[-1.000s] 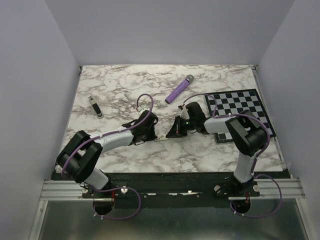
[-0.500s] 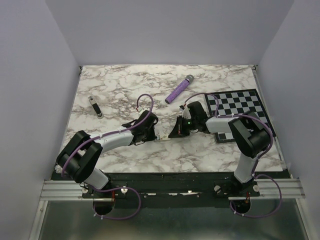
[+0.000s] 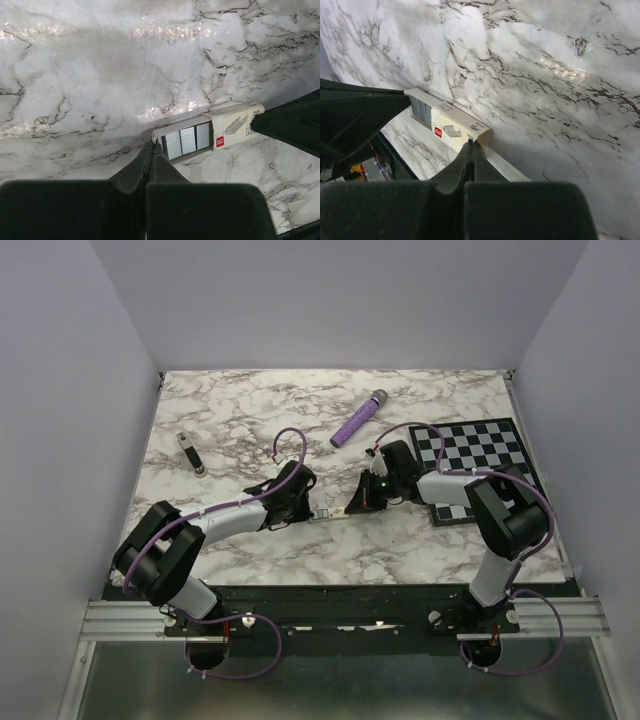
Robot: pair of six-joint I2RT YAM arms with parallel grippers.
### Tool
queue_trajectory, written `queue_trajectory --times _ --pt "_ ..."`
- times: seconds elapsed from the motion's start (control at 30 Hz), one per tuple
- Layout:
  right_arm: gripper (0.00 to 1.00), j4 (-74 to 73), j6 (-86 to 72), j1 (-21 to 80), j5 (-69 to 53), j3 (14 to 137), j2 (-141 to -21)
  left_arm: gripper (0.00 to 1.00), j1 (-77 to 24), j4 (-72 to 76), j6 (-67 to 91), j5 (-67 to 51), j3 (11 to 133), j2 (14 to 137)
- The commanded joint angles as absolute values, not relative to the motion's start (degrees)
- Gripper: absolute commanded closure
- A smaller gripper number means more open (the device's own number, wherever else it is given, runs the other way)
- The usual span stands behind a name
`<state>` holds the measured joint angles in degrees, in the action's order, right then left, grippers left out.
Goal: Load the staples into the stapler
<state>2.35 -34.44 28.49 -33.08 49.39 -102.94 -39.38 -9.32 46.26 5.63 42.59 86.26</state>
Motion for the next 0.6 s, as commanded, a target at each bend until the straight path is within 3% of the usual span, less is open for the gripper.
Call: queue_trajectory --times 0.0,0.4,0.5,0.57 --pt "0.99 -3.0 -31.2 27.9 -28.8 50.5 -101.3 1.00 -39.0 -10.0 45.4 6.9 43.1 84.9" --pt "0.99 -7.6 -27.5 27.0 -26.0 51.5 -99.4 1.00 -39.0 -10.5 45.0 7.1 43.1 84.2" --pt "0.91 -8.1 -27.0 27.0 -25.6 51.6 -98.8 0.98 -39.0 -10.5 45.1 7.3 42.9 83.7" --pt "0.83 -8.3 -26.7 27.1 -25.1 51.7 -98.1 0.89 -39.0 -10.5 45.2 7.6 42.7 83.1"
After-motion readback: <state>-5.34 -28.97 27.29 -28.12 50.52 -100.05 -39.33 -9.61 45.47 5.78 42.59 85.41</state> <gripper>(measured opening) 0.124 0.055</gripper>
